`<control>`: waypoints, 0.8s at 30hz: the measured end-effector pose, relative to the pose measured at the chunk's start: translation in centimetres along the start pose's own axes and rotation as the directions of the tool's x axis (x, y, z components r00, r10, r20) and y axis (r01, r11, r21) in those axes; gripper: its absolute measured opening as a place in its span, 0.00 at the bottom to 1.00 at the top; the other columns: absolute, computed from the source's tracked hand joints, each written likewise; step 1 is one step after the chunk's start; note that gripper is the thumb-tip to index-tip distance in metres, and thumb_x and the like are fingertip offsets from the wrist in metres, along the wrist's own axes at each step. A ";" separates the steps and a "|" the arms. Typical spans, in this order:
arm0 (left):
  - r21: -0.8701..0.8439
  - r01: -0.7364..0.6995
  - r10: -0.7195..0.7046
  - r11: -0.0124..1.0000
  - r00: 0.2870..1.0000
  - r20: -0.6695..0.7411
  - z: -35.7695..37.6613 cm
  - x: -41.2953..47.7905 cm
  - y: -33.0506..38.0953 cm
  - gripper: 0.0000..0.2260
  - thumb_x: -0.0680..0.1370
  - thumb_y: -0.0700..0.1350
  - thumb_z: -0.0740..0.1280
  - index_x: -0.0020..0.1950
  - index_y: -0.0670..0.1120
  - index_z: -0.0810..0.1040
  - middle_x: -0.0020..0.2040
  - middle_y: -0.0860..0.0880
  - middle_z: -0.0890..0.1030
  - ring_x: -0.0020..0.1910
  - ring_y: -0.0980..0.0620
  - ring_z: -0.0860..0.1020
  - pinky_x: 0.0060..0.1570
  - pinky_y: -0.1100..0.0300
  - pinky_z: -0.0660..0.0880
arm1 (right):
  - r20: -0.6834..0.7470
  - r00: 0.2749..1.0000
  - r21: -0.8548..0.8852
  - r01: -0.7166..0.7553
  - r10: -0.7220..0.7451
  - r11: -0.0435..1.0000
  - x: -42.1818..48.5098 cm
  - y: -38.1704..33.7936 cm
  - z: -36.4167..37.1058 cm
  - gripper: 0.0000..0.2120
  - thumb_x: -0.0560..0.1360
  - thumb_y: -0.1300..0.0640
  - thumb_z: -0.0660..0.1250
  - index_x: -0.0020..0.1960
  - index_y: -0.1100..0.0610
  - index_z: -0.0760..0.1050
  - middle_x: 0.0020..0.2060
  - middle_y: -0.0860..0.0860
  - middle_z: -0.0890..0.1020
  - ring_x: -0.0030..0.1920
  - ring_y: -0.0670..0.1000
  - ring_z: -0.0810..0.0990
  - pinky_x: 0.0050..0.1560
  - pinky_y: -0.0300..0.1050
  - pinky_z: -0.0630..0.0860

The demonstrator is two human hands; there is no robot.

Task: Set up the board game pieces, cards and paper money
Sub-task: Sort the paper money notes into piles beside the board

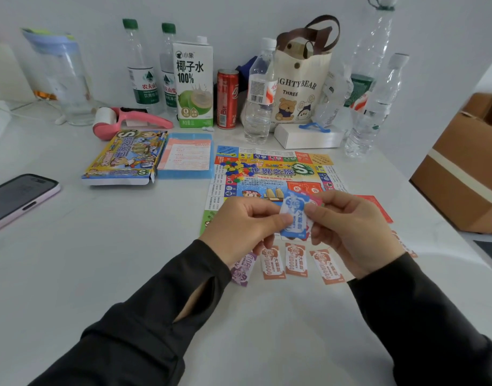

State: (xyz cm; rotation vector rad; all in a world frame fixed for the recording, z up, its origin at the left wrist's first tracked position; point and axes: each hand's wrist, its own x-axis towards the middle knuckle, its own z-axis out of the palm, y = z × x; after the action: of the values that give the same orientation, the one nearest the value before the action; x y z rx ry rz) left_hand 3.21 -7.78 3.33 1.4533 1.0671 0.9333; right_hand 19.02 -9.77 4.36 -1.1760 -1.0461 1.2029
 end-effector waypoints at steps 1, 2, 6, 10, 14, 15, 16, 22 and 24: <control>0.047 -0.037 0.038 0.998 0.999 -0.008 0.1 -0.1 0.0 0.06 0.73 0.43 0.70 0.36 0.50 0.80 0.26 0.51 0.78 0.23 0.55 0.72 0.22 0.67 0.69 | -0.008 1.000 -0.039 0.029 -0.029 0.999 0.1 0.1 0.0 0.03 0.68 0.65 0.69 0.40 0.60 0.76 0.24 0.54 0.79 0.21 0.47 0.74 0.23 0.38 0.73; 0.106 -0.086 0.089 0.991 0.996 -0.027 0.2 -0.1 0.0 0.06 0.73 0.43 0.70 0.36 0.50 0.79 0.26 0.54 0.78 0.23 0.57 0.73 0.23 0.68 0.69 | -0.013 0.998 -0.093 0.064 -0.065 0.994 0.1 0.1 -0.1 0.04 0.69 0.66 0.69 0.40 0.59 0.75 0.25 0.53 0.79 0.22 0.47 0.74 0.24 0.39 0.74; 0.408 -0.304 0.369 0.861 0.926 -0.087 0.4 -0.6 -0.5 0.04 0.75 0.46 0.69 0.44 0.47 0.83 0.37 0.55 0.82 0.36 0.59 0.79 0.33 0.65 0.76 | 0.006 0.948 -0.426 0.291 -0.319 0.857 0.0 0.2 0.1 0.11 0.70 0.67 0.70 0.41 0.52 0.76 0.30 0.49 0.81 0.28 0.46 0.76 0.32 0.41 0.76; 0.646 -0.459 0.639 0.610 0.767 -0.058 0.3 -0.2 -1.3 0.09 0.73 0.48 0.65 0.41 0.45 0.83 0.34 0.51 0.82 0.30 0.55 0.77 0.26 0.58 0.75 | 0.120 0.831 -0.605 0.495 -0.543 0.624 -0.3 0.3 0.3 0.19 0.68 0.68 0.71 0.44 0.43 0.78 0.38 0.44 0.79 0.33 0.43 0.71 0.33 0.33 0.71; 0.767 -0.533 0.810 0.357 0.585 0.030 0.2 0.1 -1.6 0.12 0.73 0.47 0.63 0.39 0.42 0.82 0.34 0.48 0.83 0.31 0.52 0.80 0.29 0.63 0.77 | 0.171 0.713 -0.605 0.621 -0.680 0.498 -0.3 0.4 0.2 0.12 0.66 0.66 0.71 0.42 0.50 0.80 0.39 0.47 0.79 0.31 0.46 0.71 0.30 0.30 0.65; 0.781 -0.538 0.832 0.318 0.554 0.043 0.1 0.2 -1.6 0.12 0.73 0.47 0.63 0.39 0.42 0.83 0.35 0.48 0.83 0.32 0.52 0.81 0.31 0.64 0.77 | 0.175 0.687 -0.606 0.640 -0.705 0.473 -0.3 0.4 0.2 0.10 0.65 0.66 0.70 0.41 0.52 0.81 0.38 0.47 0.78 0.32 0.45 0.72 0.31 0.31 0.67; 0.790 -0.540 0.847 0.292 0.529 0.048 0.1 0.2 -1.6 0.12 0.73 0.46 0.64 0.40 0.41 0.83 0.35 0.47 0.83 0.33 0.51 0.81 0.32 0.64 0.76 | 0.176 0.668 -0.603 0.654 -0.723 0.457 -0.4 0.4 0.2 0.09 0.65 0.66 0.70 0.40 0.54 0.81 0.39 0.47 0.78 0.34 0.45 0.74 0.32 0.33 0.69; 0.845 -0.523 0.910 0.108 0.394 0.127 -0.2 -0.2 -1.2 0.20 0.80 0.49 0.56 0.40 0.40 0.82 0.36 0.45 0.83 0.33 0.50 0.81 0.33 0.63 0.75 | 0.142 0.617 -0.564 0.693 -0.774 0.449 -1.0 0.4 0.5 0.11 0.66 0.70 0.67 0.39 0.54 0.80 0.45 0.46 0.78 0.45 0.48 0.80 0.41 0.44 0.79; 0.853 -0.516 0.917 0.076 0.372 0.144 -0.3 -0.3 -1.1 0.20 0.80 0.49 0.56 0.40 0.40 0.83 0.36 0.45 0.83 0.33 0.49 0.81 0.33 0.63 0.75 | 0.141 0.600 -0.575 0.697 -0.787 0.429 -1.2 0.3 0.6 0.11 0.66 0.70 0.67 0.38 0.55 0.80 0.47 0.46 0.77 0.47 0.50 0.80 0.42 0.45 0.79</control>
State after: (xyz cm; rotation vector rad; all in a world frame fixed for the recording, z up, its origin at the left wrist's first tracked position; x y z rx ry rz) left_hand 2.71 -7.91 2.31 2.9064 1.0599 1.7443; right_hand 18.30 -10.90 4.12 -1.0028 -1.6525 0.0362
